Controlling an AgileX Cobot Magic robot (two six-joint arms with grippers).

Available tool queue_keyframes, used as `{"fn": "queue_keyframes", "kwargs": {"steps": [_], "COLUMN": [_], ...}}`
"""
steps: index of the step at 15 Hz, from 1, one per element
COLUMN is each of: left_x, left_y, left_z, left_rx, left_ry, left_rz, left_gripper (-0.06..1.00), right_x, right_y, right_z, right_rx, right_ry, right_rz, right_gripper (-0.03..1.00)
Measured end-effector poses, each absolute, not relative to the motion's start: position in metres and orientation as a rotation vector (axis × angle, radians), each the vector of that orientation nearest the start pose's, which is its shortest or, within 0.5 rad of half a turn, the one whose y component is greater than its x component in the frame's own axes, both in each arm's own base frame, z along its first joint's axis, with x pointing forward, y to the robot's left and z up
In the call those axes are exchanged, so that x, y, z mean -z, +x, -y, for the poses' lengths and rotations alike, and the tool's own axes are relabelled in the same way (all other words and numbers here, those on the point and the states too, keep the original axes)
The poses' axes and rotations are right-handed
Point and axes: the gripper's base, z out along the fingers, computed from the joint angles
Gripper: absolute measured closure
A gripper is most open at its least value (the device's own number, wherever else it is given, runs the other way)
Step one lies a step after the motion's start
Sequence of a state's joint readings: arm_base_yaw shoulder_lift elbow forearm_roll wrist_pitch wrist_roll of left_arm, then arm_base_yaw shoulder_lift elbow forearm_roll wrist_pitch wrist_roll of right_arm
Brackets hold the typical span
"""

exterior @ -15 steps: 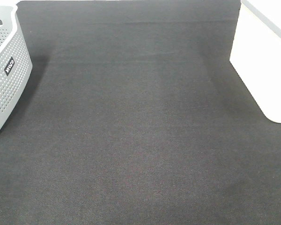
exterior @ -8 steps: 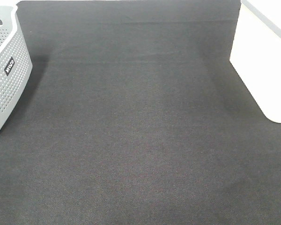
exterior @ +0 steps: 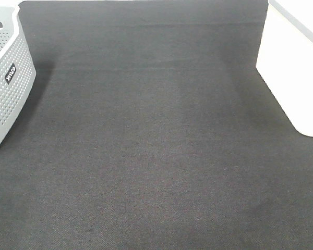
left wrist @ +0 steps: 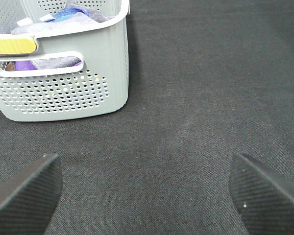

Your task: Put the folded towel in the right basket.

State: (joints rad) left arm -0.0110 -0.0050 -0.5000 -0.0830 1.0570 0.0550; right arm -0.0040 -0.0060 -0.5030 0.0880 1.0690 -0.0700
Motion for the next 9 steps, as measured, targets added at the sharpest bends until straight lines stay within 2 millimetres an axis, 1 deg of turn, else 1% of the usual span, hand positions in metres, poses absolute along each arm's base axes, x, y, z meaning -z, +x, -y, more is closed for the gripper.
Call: {"fn": "queue_keyframes", "kwargs": {"steps": [9], "left_x": [-0.2778], "left_y": [-0.0057], "left_z": [0.0065], "left_rx": [0.072], "left_ry": [0.071], "left_rz": [-2.032], "left_gripper": [0.07], "right_x": [-0.2776], "right_y": [-0.0067], "right_z": [-0.007], "right_rx": [-0.059], "right_ry": [-0.072], "right_rz": [-2.04], "right_gripper": [0.28]}}
